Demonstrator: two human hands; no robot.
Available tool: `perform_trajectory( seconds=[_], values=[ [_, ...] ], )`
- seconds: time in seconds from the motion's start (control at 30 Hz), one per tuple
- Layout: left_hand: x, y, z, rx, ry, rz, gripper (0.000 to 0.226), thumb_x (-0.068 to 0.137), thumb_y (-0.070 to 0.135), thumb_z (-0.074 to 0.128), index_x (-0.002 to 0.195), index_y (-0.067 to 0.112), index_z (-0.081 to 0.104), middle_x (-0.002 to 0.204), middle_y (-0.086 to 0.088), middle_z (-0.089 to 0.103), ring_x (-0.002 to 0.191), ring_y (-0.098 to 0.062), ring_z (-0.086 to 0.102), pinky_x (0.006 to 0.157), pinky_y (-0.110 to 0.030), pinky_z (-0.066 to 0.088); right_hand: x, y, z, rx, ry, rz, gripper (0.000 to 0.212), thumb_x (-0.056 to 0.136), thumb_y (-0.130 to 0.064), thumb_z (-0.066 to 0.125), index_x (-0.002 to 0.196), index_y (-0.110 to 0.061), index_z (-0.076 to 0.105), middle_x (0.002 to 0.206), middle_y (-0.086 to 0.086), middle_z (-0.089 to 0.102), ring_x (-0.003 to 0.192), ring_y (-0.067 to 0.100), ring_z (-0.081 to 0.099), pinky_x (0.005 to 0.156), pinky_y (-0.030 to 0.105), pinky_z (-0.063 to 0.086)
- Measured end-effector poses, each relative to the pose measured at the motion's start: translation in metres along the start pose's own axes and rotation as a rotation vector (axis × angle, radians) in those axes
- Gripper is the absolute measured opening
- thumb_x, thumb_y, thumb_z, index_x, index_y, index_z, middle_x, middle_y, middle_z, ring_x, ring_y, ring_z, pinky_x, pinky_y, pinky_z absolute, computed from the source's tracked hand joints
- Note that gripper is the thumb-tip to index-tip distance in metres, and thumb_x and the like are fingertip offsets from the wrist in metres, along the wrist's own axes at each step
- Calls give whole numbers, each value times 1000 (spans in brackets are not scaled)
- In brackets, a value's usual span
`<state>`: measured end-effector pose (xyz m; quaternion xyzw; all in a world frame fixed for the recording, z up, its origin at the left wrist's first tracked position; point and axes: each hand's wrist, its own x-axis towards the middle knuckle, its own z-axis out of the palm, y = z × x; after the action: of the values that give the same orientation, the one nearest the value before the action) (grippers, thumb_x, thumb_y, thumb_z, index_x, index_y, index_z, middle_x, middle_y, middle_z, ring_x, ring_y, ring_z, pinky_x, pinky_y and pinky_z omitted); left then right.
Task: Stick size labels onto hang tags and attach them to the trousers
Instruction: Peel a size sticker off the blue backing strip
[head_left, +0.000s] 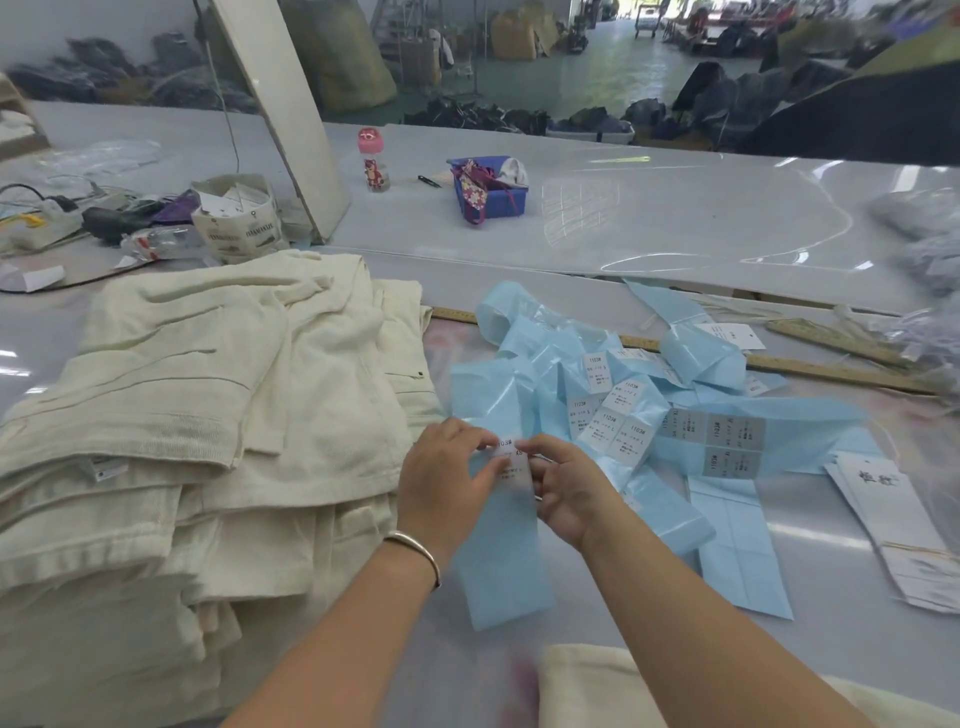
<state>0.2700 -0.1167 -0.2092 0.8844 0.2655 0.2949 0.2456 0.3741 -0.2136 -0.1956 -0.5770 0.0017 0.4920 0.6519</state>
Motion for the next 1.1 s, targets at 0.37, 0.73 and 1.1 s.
perform_trajectory(
  seconds=[0.37, 0.73, 1.1],
  values=[
    [-1, 10, -5, 67, -108, 5, 17, 84, 31, 71, 98, 19, 71, 93, 3, 65, 93, -22, 57, 82, -39, 45, 3, -8, 11, -171, 137, -155, 7, 83, -15, 68, 77, -12, 66, 73, 6, 66, 66, 21, 59, 70, 31, 49],
    [7, 8, -10, -63, -138, -28, 15, 81, 28, 74, 92, 18, 71, 88, 2, 64, 90, -20, 56, 84, -42, 46, -3, -12, 8, -279, 128, -194, 9, 79, -12, 67, 84, -5, 68, 74, 7, 66, 64, 17, 61, 70, 29, 50],
    [6, 4, -18, -14, 22, 160, 4, 79, 14, 78, 81, 14, 74, 85, -1, 69, 83, -26, 61, 73, -40, 50, 1, -23, 10, -326, 176, -154, 12, 81, -13, 67, 89, -4, 65, 77, 10, 65, 65, 21, 62, 74, 33, 52]
  ],
)
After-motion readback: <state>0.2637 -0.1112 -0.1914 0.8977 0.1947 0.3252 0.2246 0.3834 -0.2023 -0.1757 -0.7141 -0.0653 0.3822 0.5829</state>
